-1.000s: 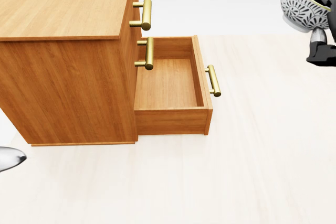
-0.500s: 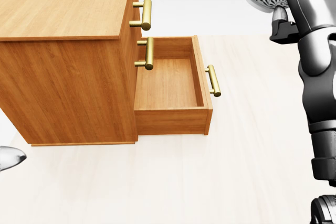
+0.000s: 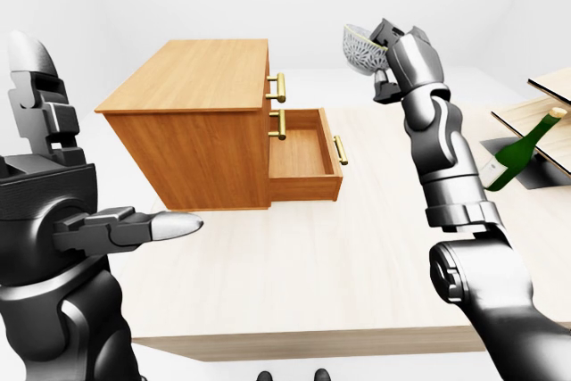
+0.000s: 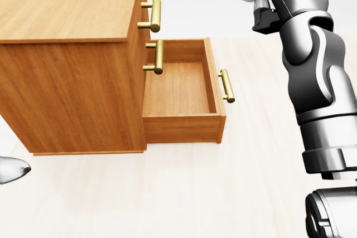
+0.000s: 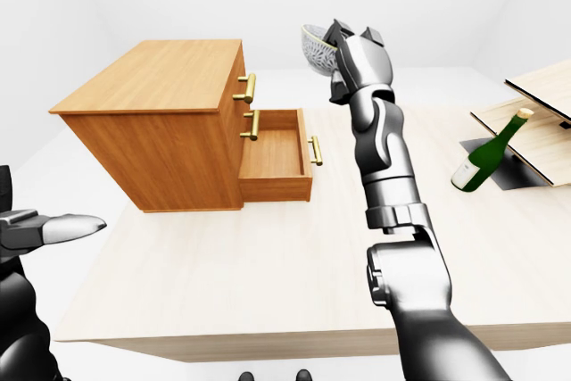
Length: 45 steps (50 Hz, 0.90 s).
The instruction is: Put the bowl on top of the cabinet.
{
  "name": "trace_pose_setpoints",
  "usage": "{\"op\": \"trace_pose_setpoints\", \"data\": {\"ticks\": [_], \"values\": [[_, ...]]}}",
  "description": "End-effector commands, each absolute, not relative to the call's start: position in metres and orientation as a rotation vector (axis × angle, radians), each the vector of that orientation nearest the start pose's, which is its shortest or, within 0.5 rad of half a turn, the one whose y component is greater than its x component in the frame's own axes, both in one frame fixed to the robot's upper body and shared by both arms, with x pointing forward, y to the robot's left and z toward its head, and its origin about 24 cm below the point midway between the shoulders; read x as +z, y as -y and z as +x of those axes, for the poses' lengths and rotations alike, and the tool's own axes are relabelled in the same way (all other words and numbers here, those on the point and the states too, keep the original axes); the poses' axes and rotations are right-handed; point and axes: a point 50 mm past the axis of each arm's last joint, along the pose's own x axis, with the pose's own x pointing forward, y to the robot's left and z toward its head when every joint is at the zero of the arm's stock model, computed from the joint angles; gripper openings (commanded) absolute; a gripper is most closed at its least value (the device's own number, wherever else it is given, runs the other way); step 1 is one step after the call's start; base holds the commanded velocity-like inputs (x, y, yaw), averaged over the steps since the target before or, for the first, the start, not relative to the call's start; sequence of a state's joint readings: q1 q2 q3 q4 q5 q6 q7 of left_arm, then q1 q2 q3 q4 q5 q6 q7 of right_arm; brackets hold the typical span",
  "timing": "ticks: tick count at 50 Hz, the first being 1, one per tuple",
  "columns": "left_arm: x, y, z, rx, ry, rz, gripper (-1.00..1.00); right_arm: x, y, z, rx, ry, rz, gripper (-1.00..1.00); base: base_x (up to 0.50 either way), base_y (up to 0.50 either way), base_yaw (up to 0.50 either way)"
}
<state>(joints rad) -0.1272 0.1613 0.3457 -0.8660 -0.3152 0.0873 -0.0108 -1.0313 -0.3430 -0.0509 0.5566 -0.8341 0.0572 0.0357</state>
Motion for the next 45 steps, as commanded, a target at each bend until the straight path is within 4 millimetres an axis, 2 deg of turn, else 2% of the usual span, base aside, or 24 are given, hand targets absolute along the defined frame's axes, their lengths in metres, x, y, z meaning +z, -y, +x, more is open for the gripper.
{"op": "trace_pose_setpoints", "data": {"ticks": [1,38,45], "values": [[0.25,-0.202,0.177,0.066,0.947,-0.016,1.0,0.275,0.155,0.397,-0.21,0.431,-1.143,-1.0,0.0,0.0,0.0],[0.252,-0.203,0.176,0.067,0.956,-0.023,1.0,0.3,0.096,0.402,-0.11,0.513,-1.131,-1.0,0.0,0.0,0.0],[0.251,-0.203,0.176,0.067,0.952,-0.026,1.0,0.299,0.088,0.401,-0.093,0.523,-1.135,-1.0,0.0,0.0,0.0]]}}
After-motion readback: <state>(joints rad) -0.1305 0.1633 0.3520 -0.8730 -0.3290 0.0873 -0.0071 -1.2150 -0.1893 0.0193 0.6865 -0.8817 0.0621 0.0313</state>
